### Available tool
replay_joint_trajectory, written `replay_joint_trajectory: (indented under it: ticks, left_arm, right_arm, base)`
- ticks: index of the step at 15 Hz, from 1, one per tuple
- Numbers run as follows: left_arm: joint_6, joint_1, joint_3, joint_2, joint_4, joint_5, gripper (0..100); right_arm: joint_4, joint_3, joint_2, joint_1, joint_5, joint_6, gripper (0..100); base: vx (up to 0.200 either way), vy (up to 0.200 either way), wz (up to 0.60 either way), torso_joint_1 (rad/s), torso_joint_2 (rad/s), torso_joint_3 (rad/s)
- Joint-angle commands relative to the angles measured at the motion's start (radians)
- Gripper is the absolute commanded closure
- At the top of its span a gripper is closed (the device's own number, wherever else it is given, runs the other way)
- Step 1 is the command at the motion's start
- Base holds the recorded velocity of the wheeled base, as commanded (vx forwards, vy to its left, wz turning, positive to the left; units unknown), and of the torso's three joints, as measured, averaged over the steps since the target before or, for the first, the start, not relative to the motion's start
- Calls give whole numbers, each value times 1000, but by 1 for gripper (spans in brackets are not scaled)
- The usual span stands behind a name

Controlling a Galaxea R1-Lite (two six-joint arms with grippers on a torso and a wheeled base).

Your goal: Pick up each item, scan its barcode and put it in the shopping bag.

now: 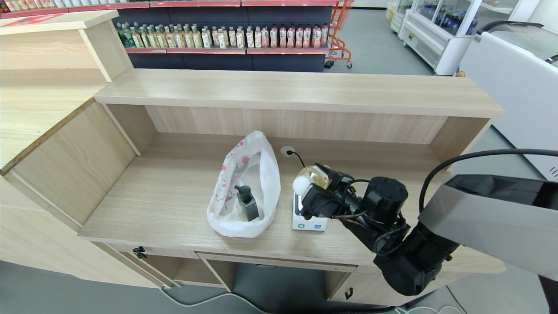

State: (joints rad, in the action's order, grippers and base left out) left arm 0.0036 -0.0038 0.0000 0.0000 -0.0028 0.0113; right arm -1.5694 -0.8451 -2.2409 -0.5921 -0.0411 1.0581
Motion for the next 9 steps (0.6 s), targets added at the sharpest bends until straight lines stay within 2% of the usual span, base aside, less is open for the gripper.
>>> replay_joint_trajectory:
  ticks: [1, 2, 3, 5, 9]
  left_arm:
    - [-2, -1, 0, 2, 0, -1, 0]
    - [-2, -1, 0, 2, 0, -1, 0]
    - [-1, -1, 0, 2, 0, -1, 0]
    - [1, -1, 0, 2, 0, -1, 0]
    - [1, 1, 0, 2, 0, -1, 0]
  right_arm:
    - [25, -8, 156, 5, -122, -105, 100]
    - [31, -8, 165, 6, -131, -116, 100]
    - [147, -12, 260, 9, -223, -273, 100]
    - [252, -12, 322, 9, -252, -440, 100]
    - [410, -72, 325, 21, -247, -734, 100]
  base:
    - [0, 200, 0, 2, -2, 7]
    - [0, 200, 0, 27, 17, -2]
    - [0, 200, 0, 12, 7, -12]
    - [0, 0, 0, 0, 0, 0]
    - [0, 0, 0, 0, 0, 0]
